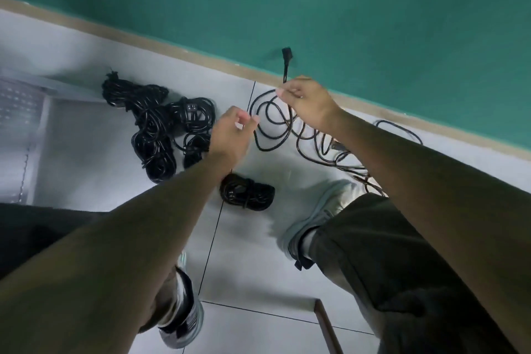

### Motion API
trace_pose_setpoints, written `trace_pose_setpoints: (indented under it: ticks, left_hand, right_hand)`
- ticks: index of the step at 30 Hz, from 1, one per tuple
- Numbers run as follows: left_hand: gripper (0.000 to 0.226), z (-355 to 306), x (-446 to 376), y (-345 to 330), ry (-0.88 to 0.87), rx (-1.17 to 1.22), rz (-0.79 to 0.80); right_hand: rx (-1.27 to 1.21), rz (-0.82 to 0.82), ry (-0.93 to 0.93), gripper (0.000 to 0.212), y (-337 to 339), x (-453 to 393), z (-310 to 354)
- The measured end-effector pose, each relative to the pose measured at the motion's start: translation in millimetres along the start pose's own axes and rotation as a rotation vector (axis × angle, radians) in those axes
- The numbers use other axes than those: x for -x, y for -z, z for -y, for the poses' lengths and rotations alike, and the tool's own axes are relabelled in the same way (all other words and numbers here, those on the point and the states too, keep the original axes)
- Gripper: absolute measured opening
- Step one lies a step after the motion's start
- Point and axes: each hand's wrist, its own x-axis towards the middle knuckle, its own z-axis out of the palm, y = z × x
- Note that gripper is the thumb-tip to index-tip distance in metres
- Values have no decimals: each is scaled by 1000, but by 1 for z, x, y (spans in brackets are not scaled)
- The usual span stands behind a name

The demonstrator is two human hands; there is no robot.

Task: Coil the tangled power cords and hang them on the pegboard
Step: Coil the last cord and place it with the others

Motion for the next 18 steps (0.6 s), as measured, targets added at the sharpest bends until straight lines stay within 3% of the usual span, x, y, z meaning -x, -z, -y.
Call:
trace_pose_setpoints:
  ticks: [3,5,8,11,15,18]
  left_hand:
    - [18,-55,9,26,-156,11,-18]
    - [24,-91,18,45,-263,-22,-38]
    - [58,-143,44,79,-496,-155,-89]
    - [79,-182,81,110,-868,-398,-119]
    - [71,-210,130,135,-1197,-578,25]
    - [47,-217,164,151,-1299,-673,74]
  right_hand:
    - [-94,-81,49,52,36,37,47]
    - [-118,-107,97,51,57,69,77]
    - [-159,-108,155,46,81,126,110]
    - [-233,-72,191,48,94,182,133]
    - [-292,-30,253,47,105,248,166]
    - [-310,-29,301,45,112,291,185]
